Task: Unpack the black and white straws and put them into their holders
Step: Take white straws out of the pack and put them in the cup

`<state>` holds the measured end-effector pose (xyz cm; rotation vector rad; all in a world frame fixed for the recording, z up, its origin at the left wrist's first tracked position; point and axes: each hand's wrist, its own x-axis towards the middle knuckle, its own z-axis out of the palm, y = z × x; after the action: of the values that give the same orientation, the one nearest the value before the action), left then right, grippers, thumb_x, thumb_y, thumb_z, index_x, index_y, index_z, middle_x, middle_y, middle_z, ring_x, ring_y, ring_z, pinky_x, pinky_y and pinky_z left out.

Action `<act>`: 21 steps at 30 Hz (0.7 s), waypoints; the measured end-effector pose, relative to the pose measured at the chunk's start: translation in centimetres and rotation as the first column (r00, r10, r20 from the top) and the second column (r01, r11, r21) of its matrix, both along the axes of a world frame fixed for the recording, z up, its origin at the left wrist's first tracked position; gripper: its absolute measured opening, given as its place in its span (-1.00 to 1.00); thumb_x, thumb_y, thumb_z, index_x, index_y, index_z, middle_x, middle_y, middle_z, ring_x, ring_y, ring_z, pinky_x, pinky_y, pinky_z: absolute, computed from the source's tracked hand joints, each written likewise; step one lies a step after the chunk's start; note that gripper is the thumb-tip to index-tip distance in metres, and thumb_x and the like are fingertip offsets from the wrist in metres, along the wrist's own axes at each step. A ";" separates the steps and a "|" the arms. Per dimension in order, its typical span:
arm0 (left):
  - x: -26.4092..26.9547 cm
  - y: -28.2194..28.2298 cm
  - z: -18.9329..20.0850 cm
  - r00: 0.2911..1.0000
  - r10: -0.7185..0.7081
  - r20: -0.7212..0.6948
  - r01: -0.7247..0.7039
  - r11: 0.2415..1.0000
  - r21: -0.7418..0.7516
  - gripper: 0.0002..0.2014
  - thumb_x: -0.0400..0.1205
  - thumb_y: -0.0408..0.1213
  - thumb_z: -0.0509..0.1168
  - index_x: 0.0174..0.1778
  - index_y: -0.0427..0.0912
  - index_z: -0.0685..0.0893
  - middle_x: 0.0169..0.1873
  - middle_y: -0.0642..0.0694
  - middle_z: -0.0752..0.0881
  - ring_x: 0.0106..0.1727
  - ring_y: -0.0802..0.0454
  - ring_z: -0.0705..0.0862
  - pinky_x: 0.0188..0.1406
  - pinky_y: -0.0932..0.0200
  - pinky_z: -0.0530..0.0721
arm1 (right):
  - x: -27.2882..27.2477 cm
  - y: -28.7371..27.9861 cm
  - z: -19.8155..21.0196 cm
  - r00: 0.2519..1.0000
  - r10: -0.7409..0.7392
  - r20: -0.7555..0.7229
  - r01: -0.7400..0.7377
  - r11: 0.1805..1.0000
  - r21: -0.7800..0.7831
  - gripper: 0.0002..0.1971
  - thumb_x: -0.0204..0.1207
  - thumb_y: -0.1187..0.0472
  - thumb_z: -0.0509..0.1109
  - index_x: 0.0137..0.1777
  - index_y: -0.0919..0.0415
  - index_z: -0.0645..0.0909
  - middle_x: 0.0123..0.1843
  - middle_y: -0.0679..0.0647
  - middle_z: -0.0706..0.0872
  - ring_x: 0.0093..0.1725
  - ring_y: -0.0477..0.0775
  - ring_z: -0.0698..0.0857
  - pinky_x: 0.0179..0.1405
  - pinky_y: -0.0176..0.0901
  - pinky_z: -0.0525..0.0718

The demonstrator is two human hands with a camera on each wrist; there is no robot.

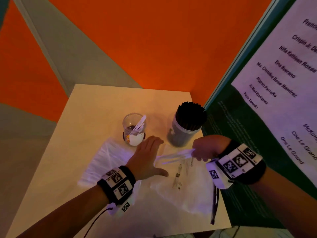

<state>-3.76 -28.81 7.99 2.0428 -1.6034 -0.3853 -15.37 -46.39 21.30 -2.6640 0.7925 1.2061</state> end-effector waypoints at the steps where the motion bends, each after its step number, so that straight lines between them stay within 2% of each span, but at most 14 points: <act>1: -0.1 -1.0 0.3 1.000 -0.024 -0.012 0.023 1.000 -0.017 0.07 0.28 0.35 0.45 0.57 -0.20 0.21 0.51 -0.10 0.29 0.56 -0.01 0.21 0.49 0.05 0.23 | 0.4 -0.2 0.3 0.999 -0.035 0.012 0.034 0.998 0.055 -0.64 0.63 0.26 0.23 -0.42 0.05 0.35 -0.42 -0.05 0.49 -0.47 -0.14 0.46 -0.53 -0.41 0.41; 3: 0.0 -3.0 0.9 0.994 -0.050 -0.102 0.050 0.999 0.002 0.03 0.35 0.23 0.48 0.60 -0.18 0.17 0.48 -0.14 0.39 0.48 -0.04 0.36 0.36 0.14 0.34 | 1.7 -0.5 0.8 0.997 -0.049 -0.061 0.060 0.976 0.208 -0.66 0.66 0.36 0.16 -0.39 0.16 0.37 -0.43 0.03 0.47 -0.50 -0.06 0.42 -0.64 -0.42 0.35; 4: 0.2 -3.8 1.0 0.987 -0.050 -0.154 0.054 0.998 0.017 -0.05 0.42 0.16 0.47 0.60 -0.18 0.18 0.41 -0.18 0.50 0.37 -0.08 0.49 0.18 0.24 0.42 | 2.6 -0.6 1.1 0.997 -0.031 -0.067 0.047 0.967 0.251 -0.67 0.66 0.37 0.14 -0.37 0.19 0.39 -0.47 0.03 0.49 -0.54 -0.06 0.41 -0.66 -0.40 0.33; 6: 1.1 -4.9 1.0 0.982 -0.038 -0.183 0.044 0.999 0.030 -0.35 0.58 0.04 0.37 0.48 -0.20 0.32 0.06 -0.31 0.69 0.00 -0.20 0.67 -0.22 0.26 0.41 | 3.9 -0.4 1.7 1.000 -0.008 -0.025 0.013 0.974 0.226 -0.69 0.67 0.29 0.17 -0.35 0.20 0.47 -0.56 -0.05 0.53 -0.62 -0.13 0.44 -0.68 -0.40 0.35; 9: 3.2 -4.9 0.7 0.984 0.004 -0.179 0.003 0.999 0.042 -0.70 0.70 -0.02 0.22 0.13 -0.20 0.56 -0.36 -0.14 0.62 -0.35 -0.13 0.60 -0.37 0.09 0.41 | 5.5 -0.6 2.9 0.978 0.177 0.109 -0.189 0.975 0.113 -0.65 0.68 0.05 0.20 -0.10 0.31 0.66 -0.42 0.01 0.60 -0.55 -0.08 0.47 -0.68 -0.43 0.38; 11: 4.9 -4.3 0.4 0.965 0.025 -0.262 -0.015 0.999 0.043 -0.81 0.71 -0.09 0.21 -0.02 -0.14 0.58 -0.45 -0.01 0.53 -0.44 0.06 0.52 -0.40 0.08 0.36 | 6.5 -1.6 3.4 0.952 0.143 0.269 -0.194 0.965 0.175 -0.48 0.64 -0.19 0.14 0.04 0.29 0.66 -0.25 0.11 0.68 -0.39 -0.02 0.58 -0.44 -0.37 0.53; 12: 5.8 -3.9 0.5 0.952 0.046 -0.304 -0.040 0.999 0.026 -0.86 0.71 -0.12 0.22 -0.07 -0.09 0.60 -0.46 0.02 0.52 -0.44 0.11 0.52 -0.38 0.08 0.36 | 7.0 -2.0 3.8 0.909 0.023 0.415 -0.136 0.960 0.245 -0.38 0.56 -0.32 0.10 0.09 0.25 0.66 -0.11 0.11 0.72 -0.24 0.00 0.64 -0.23 -0.28 0.62; 13: 6.5 -3.6 0.6 0.937 0.073 -0.342 -0.077 0.997 0.004 -0.88 0.71 -0.15 0.23 -0.10 -0.04 0.61 -0.44 0.06 0.53 -0.40 0.11 0.54 -0.35 0.08 0.39 | 7.4 -2.3 3.8 0.807 -0.134 0.575 -0.086 0.937 0.339 -0.31 0.45 -0.42 0.06 0.13 0.18 0.64 0.03 0.05 0.72 -0.06 -0.01 0.67 -0.02 -0.19 0.64; 14: 7.2 -3.3 0.7 0.919 0.096 -0.382 -0.112 0.994 -0.019 -0.87 0.71 -0.17 0.23 -0.13 -0.02 0.63 -0.43 0.07 0.55 -0.37 0.08 0.55 -0.31 0.09 0.41 | 8.0 -2.2 3.4 0.655 -0.291 0.698 -0.072 0.895 0.441 -0.31 0.41 -0.42 0.04 0.17 0.12 0.62 0.11 -0.05 0.69 0.07 -0.08 0.66 0.10 -0.19 0.59; 16: 8.1 -3.2 1.2 0.886 0.112 -0.450 -0.149 0.988 -0.047 -0.83 0.71 -0.18 0.21 -0.12 -0.09 0.67 -0.35 0.00 0.64 -0.28 0.00 0.61 -0.22 0.05 0.48 | 9.2 -0.8 1.7 0.369 -0.490 0.790 -0.163 0.803 0.574 -0.49 0.60 -0.20 0.03 0.20 0.15 0.60 0.13 -0.13 0.65 0.10 -0.33 0.60 0.12 -0.40 0.50; 17: 8.2 -3.3 1.5 0.879 0.111 -0.465 -0.150 0.988 -0.048 -0.80 0.71 -0.17 0.20 -0.10 -0.14 0.69 -0.27 -0.10 0.69 -0.20 -0.06 0.65 -0.15 0.01 0.53 | 9.8 0.3 0.6 0.315 -0.518 0.795 -0.200 0.783 0.589 -0.58 0.69 -0.04 0.02 0.18 0.22 0.60 0.12 -0.08 0.66 0.06 -0.38 0.60 0.09 -0.45 0.49; 18: 8.2 -3.4 1.7 0.873 0.102 -0.476 -0.143 0.989 -0.050 -0.79 0.72 -0.18 0.19 -0.09 -0.14 0.69 -0.22 -0.12 0.71 -0.15 -0.05 0.66 -0.10 0.01 0.55 | 10.5 1.4 -0.6 0.316 -0.528 0.788 -0.213 0.770 0.601 -0.62 0.74 0.08 0.02 0.16 0.27 0.61 0.11 0.03 0.68 0.04 -0.33 0.62 0.07 -0.40 0.52; 20: 8.1 -3.4 2.0 0.861 0.070 -0.505 -0.127 0.989 -0.080 -0.81 0.73 -0.23 0.17 -0.16 -0.01 0.62 -0.27 0.08 0.66 -0.22 0.21 0.61 -0.17 0.16 0.49 | 11.6 3.3 -2.1 0.356 -0.551 0.755 -0.212 0.739 0.639 -0.64 0.76 0.14 0.02 0.14 0.30 0.62 0.11 0.23 0.69 0.06 -0.04 0.67 0.11 -0.09 0.59; 21: 8.1 -3.3 2.0 0.852 0.062 -0.521 -0.129 0.987 -0.093 -0.79 0.74 -0.26 0.16 -0.18 0.04 0.58 -0.31 0.13 0.62 -0.27 0.32 0.57 -0.21 0.24 0.46 | 12.0 3.6 -2.5 0.339 -0.575 0.744 -0.220 0.720 0.658 -0.65 0.75 0.13 0.03 0.14 0.30 0.62 0.13 0.22 0.69 0.09 0.01 0.67 0.17 0.00 0.58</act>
<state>4.33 -32.08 10.01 1.7200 -1.1583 -0.7109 -3.35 -42.77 18.80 -1.9435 0.2991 -0.2712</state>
